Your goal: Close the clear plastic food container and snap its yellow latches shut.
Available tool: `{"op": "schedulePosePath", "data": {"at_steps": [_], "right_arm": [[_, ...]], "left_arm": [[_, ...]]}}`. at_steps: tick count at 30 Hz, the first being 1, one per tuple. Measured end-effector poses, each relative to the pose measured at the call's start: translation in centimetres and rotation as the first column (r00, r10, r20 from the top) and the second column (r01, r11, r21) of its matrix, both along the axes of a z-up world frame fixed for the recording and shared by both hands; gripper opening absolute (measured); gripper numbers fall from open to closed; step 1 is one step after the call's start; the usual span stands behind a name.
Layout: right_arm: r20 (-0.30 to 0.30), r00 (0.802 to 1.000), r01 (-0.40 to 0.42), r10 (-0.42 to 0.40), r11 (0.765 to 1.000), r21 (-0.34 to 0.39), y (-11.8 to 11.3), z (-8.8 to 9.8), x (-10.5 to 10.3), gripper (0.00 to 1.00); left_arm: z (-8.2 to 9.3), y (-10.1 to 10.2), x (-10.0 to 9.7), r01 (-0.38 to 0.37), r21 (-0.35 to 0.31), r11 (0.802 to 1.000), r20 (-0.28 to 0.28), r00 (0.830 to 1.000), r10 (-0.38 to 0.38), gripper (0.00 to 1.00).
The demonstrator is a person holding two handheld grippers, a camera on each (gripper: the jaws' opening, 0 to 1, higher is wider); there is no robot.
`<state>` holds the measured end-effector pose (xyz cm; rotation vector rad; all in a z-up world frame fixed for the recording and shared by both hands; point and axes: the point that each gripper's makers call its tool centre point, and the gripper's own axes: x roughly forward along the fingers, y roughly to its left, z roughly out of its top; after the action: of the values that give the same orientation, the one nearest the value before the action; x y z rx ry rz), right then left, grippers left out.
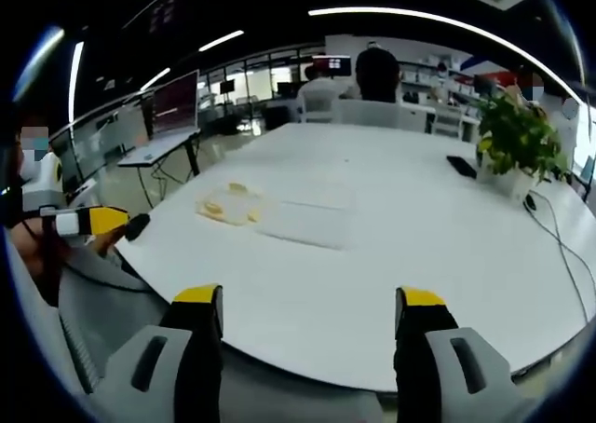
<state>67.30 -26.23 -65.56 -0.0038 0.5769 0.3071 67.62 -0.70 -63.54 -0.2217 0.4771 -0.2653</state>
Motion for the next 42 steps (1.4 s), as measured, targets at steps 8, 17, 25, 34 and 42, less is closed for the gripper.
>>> {"op": "schedulePosePath", "data": {"at_steps": [8,17,25,34,42], "right_arm": [[-0.027,1.0,0.013,-0.012,1.0,0.012,-0.2,-0.3,0.0,0.72],[-0.044,0.999,0.009,-0.009,1.0,0.016,-0.2,-0.4,0.3,0.72],[-0.061,0.998,-0.008,0.008,1.0,0.003,0.0,-0.7,1.4,0.72],[-0.078,0.996,-0.044,0.044,0.999,0.005,1.1,-0.7,3.2,0.71],[-0.103,0.991,-0.08,0.081,0.997,0.011,2.5,-1.4,4.5,0.71]], "left_arm": [[-0.3,-0.1,0.3,0.0,-0.001,1.0,-0.033,0.999,0.0,0.65],[-0.7,0.1,1.0,-0.001,0.003,1.0,-0.045,0.999,0.001,0.65],[-1.1,0.1,1.8,0.0,0.0,1.0,-0.055,0.998,0.0,0.65],[-0.8,0.3,3.1,0.007,0.002,1.0,-0.072,0.997,-0.007,0.65],[-1.1,0.4,4.7,0.012,0.013,1.0,-0.073,0.997,-0.011,0.65]]}}
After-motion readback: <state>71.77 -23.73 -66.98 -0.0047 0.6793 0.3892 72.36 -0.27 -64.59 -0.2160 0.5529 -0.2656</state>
